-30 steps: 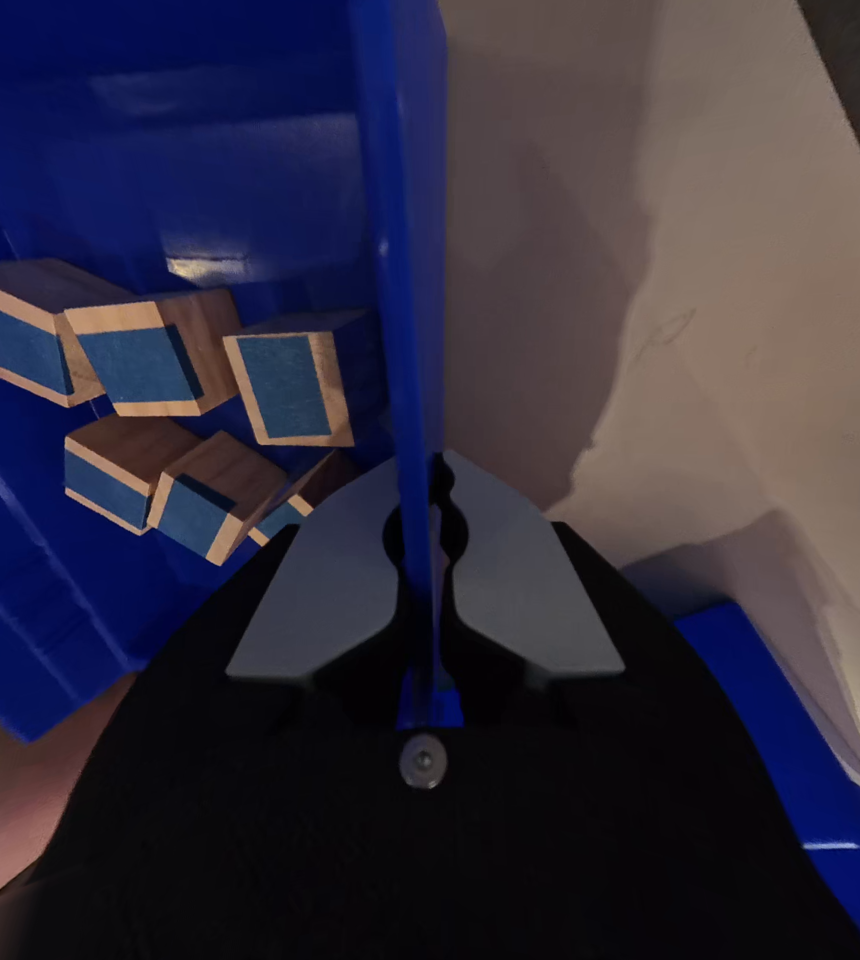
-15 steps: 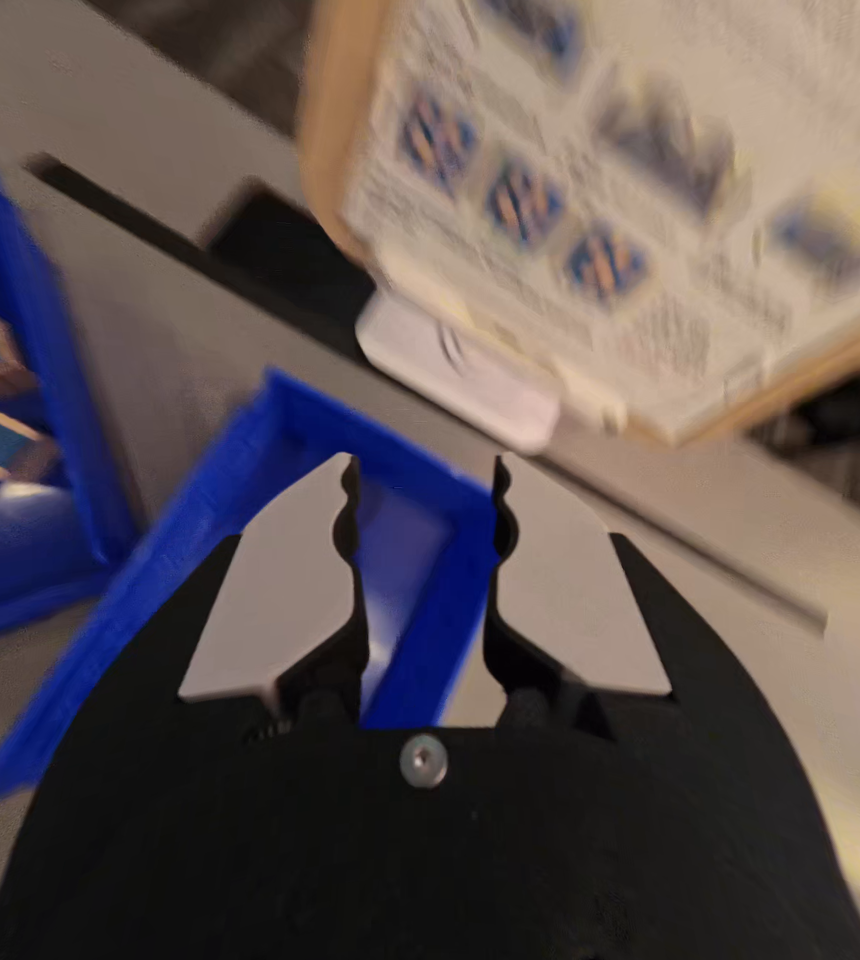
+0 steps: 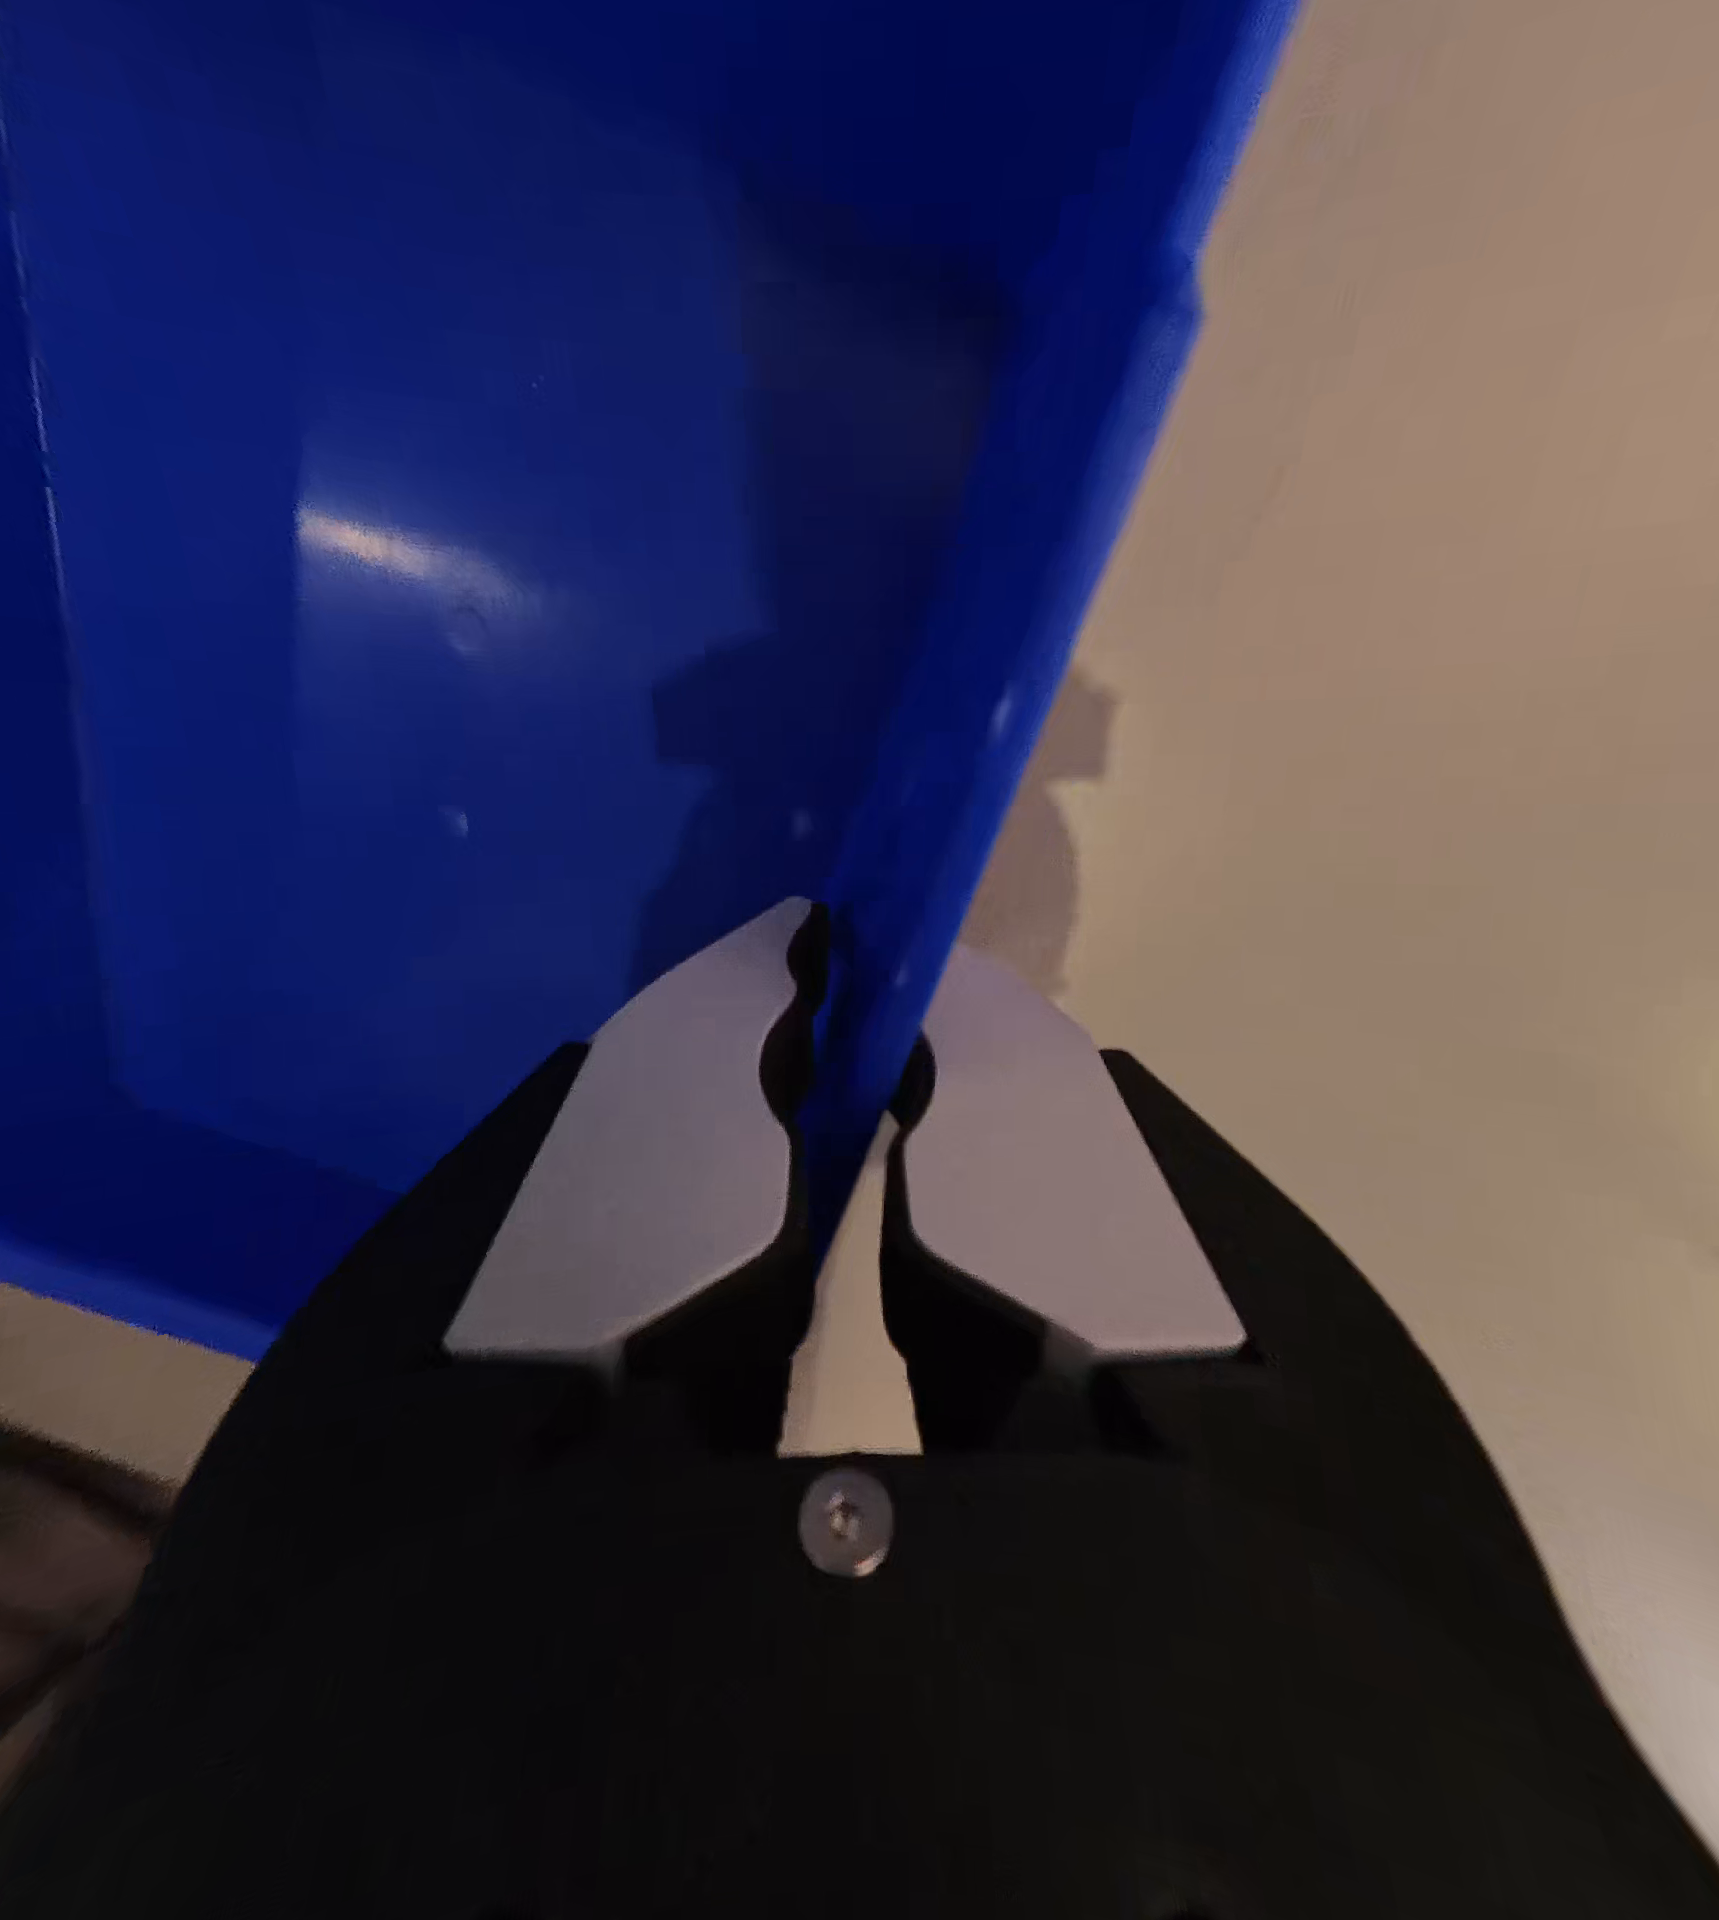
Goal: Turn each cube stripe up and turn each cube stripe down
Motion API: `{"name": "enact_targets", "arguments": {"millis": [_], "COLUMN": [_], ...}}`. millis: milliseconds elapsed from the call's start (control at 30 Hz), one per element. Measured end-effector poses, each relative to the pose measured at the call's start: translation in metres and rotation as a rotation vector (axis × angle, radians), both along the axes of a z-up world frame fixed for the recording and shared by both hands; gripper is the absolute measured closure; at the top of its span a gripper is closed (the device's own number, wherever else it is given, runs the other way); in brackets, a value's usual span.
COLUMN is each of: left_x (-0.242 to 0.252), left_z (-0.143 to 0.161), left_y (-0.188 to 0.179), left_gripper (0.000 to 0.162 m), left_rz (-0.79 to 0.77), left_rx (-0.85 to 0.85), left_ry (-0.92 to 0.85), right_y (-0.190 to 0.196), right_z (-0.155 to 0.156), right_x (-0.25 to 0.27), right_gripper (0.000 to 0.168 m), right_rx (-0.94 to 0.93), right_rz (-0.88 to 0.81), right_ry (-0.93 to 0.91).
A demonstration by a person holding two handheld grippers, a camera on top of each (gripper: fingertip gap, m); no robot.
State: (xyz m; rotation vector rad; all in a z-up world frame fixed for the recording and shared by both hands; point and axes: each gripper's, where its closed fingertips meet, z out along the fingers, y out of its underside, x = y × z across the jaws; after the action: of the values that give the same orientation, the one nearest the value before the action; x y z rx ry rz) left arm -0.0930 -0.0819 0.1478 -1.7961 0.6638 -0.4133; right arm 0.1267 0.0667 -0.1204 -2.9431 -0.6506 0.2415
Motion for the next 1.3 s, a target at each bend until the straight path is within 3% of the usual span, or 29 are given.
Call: {"name": "enact_targets", "arguments": {"millis": [133, 433, 533, 900, 967, 1000, 1100, 1200, 1300], "left_x": [0.013, 0.024, 0.012, -0.008, -0.018, -0.027, -0.080, -0.150, -0.201], "left_z": [-0.009, -0.016, -0.015, -0.034, -0.037, -0.040, -0.049, -0.059, -0.083], "left_y": [0.002, 0.009, 0.017, 0.038, 0.039, 0.038, 0.037, 0.036, 0.034], "left_gripper": [0.127, 0.128, 0.128, 0.128, 0.128, 0.128, 0.124, 0.117, 0.136], "left_rz": [-0.018, -0.072, -0.022, 0.110, 0.141, 0.162, 0.347, 0.599, 0.725], "left_rx": [-0.016, -0.034, -0.046, -0.120, -0.138, -0.159, -0.210, -0.277, -0.391], "left_ry": [0.059, 0.084, 0.056, 0.125, 0.140, 0.153, 0.178, 0.146, 0.083], "right_y": [0.014, 0.022, 0.021, 0.018, 0.018, 0.019, 0.029, 0.043, 0.050], "right_z": [0.000, -0.003, -0.003, -0.004, -0.004, -0.001, 0.024, 0.079, 0.153], "right_x": [0.045, 0.234, 0.278, 0.331, 0.334, 0.338, 0.348, 0.354, 0.343], "right_gripper": [0.161, 0.161, 0.161, 0.161, 0.159, 0.150, 0.135, 0.132, 0.131], "right_rx": [-0.041, -0.034, -0.029, -0.005, 0.022, 0.059, 0.227, 0.497, 0.808], "right_rz": [-0.036, -0.241, -0.260, -0.293, -0.259, -0.232, -0.211, -0.270, -0.348], "right_ry": [0.034, -0.039, -0.071, -0.038, -0.059, -0.105, -0.204, -0.234, -0.126]}}
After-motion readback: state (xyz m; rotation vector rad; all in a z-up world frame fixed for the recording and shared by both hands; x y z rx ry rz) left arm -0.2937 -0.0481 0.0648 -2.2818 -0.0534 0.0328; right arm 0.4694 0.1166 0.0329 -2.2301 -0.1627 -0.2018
